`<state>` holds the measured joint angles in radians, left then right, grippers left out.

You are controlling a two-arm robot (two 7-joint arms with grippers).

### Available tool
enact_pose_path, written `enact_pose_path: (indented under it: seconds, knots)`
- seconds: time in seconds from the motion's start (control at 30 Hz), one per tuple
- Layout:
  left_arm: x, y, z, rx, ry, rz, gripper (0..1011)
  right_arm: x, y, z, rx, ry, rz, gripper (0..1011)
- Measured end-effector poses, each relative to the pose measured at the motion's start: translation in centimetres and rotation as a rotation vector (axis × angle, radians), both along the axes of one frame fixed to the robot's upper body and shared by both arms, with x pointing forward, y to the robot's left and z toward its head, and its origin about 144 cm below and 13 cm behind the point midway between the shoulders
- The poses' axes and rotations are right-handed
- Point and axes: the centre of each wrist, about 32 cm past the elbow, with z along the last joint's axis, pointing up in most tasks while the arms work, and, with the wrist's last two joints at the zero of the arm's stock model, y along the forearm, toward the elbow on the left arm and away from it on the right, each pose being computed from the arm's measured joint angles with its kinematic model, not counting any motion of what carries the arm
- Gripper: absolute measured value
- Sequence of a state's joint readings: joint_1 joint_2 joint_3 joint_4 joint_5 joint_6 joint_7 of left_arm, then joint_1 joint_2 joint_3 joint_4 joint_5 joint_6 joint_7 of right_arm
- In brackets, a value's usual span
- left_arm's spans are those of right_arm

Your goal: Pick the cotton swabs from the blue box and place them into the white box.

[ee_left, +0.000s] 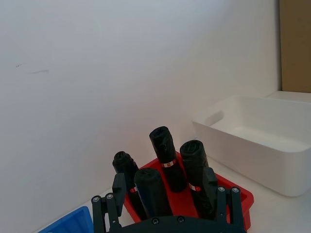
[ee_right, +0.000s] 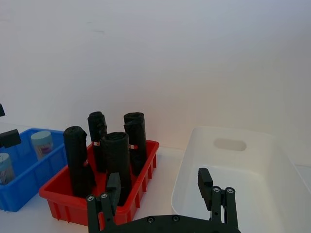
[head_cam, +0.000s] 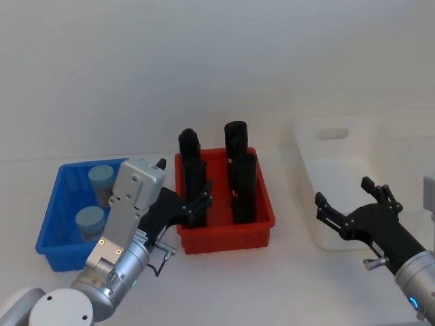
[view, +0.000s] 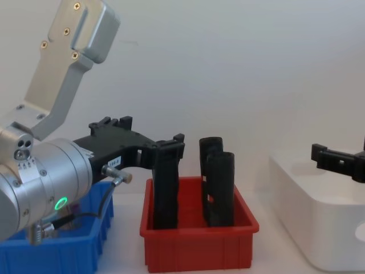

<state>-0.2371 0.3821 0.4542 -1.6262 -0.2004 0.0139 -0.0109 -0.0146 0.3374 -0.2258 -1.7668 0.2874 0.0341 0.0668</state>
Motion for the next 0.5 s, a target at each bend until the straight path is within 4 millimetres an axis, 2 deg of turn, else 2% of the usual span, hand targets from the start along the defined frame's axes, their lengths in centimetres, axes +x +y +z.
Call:
enact_pose_path:
  seconds: [0.5]
  knots:
    - [0.0,0.0,0.0,0.0,0.0,0.0,1003,0.0,0.0,0.0,0.0,0.0,0.0,1001]
